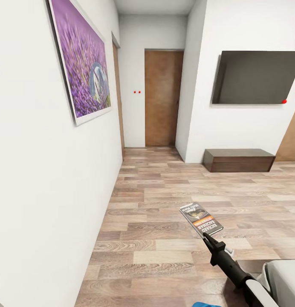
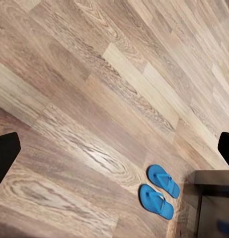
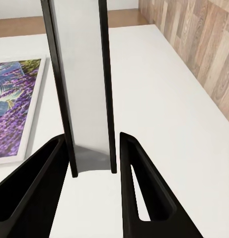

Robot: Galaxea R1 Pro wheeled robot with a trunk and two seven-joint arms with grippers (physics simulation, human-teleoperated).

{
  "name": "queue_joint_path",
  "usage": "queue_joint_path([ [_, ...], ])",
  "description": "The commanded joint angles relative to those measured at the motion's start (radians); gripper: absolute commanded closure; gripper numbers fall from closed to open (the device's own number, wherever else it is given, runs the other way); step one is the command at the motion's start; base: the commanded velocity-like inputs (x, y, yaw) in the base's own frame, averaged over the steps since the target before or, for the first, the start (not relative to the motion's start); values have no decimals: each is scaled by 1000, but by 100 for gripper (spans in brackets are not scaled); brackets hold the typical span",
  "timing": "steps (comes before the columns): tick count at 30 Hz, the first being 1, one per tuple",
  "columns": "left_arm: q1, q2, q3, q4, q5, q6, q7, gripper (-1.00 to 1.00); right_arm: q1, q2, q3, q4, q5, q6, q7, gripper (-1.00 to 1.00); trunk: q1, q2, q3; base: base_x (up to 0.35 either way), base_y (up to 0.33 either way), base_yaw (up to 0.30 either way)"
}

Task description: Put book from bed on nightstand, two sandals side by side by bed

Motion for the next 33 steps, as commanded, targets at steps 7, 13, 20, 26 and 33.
queue_joint_path([
  [7, 0, 1, -9, -1, 10, -4, -2, -100, 0, 0, 0, 0, -7, 8, 1, 100, 0, 0, -1, 99, 0, 0],
  [13, 0, 1, -9, -1, 10, -4, -2, -100, 0, 0, 0, 0, -7, 8, 2, 100, 0, 0, -1, 116, 0, 0],
  [20, 0, 3, -9, -1, 10, -3, -2, -100, 0, 0, -1, 0, -7, 8, 2, 100, 0, 0, -1, 126, 61, 0],
  [26, 0, 3, -9, -1, 10, -2, -3, -100, 0, 0, 0, 0, -7, 9, 2, 100, 0, 0, -1, 145, 129, 0],
  [33, 0, 3, -9, -1, 10, -1, -3, -100, 0, 0, 0, 0, -7, 9, 2, 100, 0, 0, -1, 147, 136, 0],
])
